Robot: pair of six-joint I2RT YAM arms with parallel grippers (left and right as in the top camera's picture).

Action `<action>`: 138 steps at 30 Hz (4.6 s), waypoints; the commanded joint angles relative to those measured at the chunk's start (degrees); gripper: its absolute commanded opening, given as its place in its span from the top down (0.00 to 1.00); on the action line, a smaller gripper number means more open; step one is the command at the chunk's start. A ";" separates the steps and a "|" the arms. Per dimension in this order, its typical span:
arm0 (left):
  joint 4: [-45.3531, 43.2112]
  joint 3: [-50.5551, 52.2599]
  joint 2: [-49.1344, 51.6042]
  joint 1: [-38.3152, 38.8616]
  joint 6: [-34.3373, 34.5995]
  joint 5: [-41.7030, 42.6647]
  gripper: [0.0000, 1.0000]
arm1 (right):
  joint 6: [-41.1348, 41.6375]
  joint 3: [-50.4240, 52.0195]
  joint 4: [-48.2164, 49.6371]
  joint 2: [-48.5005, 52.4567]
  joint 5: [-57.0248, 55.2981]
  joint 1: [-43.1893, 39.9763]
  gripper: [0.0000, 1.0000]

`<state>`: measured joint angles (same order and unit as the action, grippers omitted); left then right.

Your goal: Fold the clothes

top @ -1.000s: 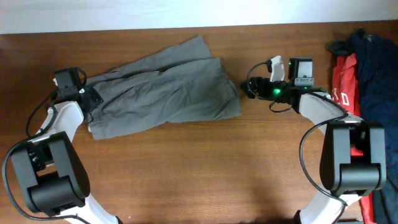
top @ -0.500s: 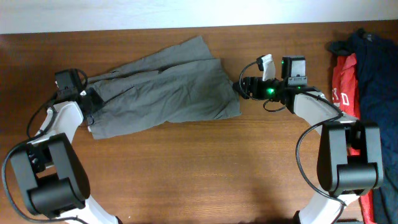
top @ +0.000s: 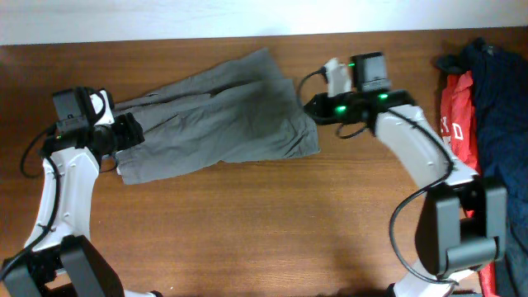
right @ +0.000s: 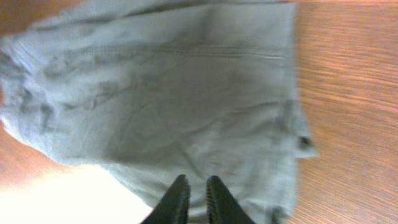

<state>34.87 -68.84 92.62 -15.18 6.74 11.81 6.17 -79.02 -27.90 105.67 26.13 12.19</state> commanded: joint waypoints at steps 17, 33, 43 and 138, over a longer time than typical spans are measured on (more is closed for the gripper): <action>6.10 -0.76 -5.29 -0.24 -2.34 11.34 0.36 | -0.79 -0.44 7.23 19.21 -21.51 6.82 0.96; 5.95 -0.74 -5.29 -0.24 -4.59 11.13 0.30 | 10.80 -0.42 -21.22 5.40 -36.70 9.51 0.96; 0.02 -0.74 -2.78 -0.24 -20.00 8.48 0.20 | 10.84 -0.44 -19.19 -11.61 -31.04 9.27 0.50; 8.28 -27.10 21.99 3.04 -20.11 21.20 1.00 | 6.14 -0.37 1.14 11.87 -13.90 -9.68 0.40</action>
<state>43.51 -94.89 116.25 -12.01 -13.69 32.80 12.82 -79.26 -26.61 117.01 13.39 2.96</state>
